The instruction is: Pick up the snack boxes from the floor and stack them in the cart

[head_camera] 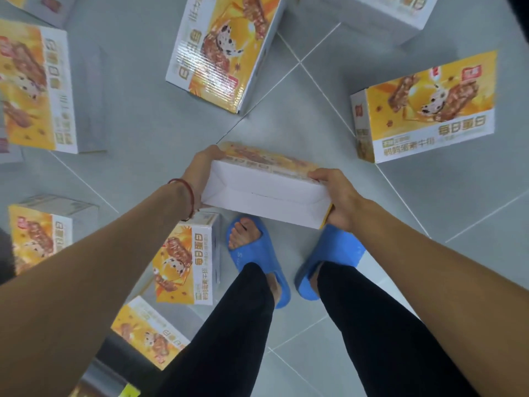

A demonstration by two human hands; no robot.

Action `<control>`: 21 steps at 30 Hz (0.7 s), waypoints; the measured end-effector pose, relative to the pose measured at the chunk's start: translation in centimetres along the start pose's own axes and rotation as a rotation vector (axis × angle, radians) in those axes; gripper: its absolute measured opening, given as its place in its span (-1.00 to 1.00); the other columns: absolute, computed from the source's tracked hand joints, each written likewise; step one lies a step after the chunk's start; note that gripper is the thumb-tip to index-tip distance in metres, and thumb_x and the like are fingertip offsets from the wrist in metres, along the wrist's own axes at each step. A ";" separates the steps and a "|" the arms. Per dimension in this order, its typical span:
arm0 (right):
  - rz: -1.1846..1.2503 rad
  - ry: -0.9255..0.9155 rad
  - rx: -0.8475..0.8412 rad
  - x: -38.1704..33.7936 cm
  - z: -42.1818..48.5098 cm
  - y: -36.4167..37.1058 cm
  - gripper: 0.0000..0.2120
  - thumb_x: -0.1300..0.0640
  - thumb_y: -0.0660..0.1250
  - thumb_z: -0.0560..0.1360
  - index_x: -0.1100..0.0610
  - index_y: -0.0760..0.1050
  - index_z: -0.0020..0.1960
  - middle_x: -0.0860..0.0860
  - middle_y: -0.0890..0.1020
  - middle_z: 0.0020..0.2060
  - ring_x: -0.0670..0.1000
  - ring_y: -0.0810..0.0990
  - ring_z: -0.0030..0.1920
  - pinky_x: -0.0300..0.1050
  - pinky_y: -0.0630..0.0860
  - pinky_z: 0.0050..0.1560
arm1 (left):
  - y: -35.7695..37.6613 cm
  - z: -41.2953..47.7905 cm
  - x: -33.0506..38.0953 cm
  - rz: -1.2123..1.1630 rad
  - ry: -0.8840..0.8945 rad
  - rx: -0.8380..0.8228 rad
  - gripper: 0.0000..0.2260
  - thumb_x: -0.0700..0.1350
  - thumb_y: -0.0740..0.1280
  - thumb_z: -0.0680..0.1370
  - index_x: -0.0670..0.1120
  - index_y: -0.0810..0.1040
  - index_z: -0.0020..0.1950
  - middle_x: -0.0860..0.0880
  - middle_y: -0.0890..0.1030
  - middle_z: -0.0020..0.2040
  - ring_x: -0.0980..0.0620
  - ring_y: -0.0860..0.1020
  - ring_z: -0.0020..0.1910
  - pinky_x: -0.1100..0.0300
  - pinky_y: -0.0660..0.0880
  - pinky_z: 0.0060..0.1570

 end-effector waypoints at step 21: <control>-0.130 -0.307 -0.095 0.2 -37.2 -5.4 0.17 0.31 0.60 0.21 -0.12 0.06 0.63 0.07 0.60 0.32 0.17 0.70 0.18 0.30 0.60 0.24 | -0.8 -36.6 -1.4 -0.244 0.321 -0.195 -0.64 -0.16 0.25 0.34 -0.14 0.54 0.12 -0.13 0.67 -0.03 -0.10 0.68 -0.15 0.13 0.63 -0.21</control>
Point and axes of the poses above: each hand's wrist, its own z-axis towards the middle knuckle, its own y-axis out of the palm, x = y × z, the point moved 5 cm from there along z, towards the middle knuckle
